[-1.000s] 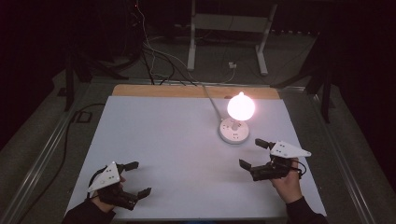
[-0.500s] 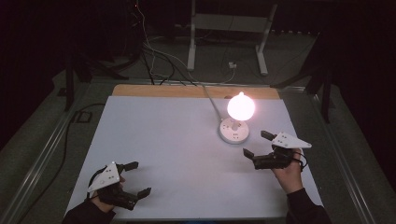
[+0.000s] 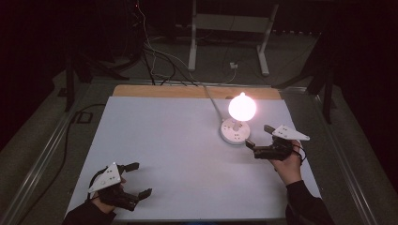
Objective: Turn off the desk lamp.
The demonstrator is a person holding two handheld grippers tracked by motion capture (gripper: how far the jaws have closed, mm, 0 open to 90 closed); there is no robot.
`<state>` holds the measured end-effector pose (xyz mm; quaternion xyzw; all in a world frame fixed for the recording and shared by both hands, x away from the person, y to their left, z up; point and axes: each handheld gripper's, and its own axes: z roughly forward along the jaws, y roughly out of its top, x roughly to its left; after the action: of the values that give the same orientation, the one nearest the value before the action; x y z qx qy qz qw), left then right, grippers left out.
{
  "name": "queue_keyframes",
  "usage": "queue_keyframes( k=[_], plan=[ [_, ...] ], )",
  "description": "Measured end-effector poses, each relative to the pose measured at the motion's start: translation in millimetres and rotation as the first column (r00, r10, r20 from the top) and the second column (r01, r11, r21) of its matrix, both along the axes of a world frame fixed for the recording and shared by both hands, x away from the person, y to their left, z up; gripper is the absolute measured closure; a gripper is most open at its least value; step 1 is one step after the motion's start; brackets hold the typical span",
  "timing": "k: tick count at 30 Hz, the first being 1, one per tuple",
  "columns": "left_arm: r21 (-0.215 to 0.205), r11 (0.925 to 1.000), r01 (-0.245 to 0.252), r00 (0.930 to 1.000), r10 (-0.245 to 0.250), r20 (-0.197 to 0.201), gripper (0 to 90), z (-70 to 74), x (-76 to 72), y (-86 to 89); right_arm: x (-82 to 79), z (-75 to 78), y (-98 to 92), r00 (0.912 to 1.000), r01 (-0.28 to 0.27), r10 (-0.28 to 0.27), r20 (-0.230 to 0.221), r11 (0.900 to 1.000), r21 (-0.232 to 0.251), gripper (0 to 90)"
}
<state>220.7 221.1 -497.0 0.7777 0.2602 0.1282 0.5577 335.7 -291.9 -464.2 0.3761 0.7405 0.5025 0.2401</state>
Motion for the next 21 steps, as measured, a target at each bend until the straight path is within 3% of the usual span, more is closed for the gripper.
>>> queue_keyframes(
  k=[10, 16, 21],
  plan=[
    [0.003, 1.0, 0.003, 1.0, -0.003, 0.0, 0.5, -0.3, 0.1, -0.3, 15.5, -4.1, 0.5, 0.9984, 0.057, -0.057, 0.002, 0.998, -0.008, 7.4],
    [0.003, 1.0, 0.002, 1.0, -0.002, -0.001, 0.5, -0.3, 0.2, 0.0, 23.9, -6.0, 2.7, 0.9964, 0.084, -0.084, -0.012, 0.996, -0.016, 15.6],
    [0.006, 1.0, 0.005, 1.0, -0.005, 0.0, 0.5, -0.3, -0.2, -0.4, 31.4, -10.1, 4.3, 0.9927, 0.106, -0.108, -0.053, 0.994, -0.028, 33.5]
  ],
)
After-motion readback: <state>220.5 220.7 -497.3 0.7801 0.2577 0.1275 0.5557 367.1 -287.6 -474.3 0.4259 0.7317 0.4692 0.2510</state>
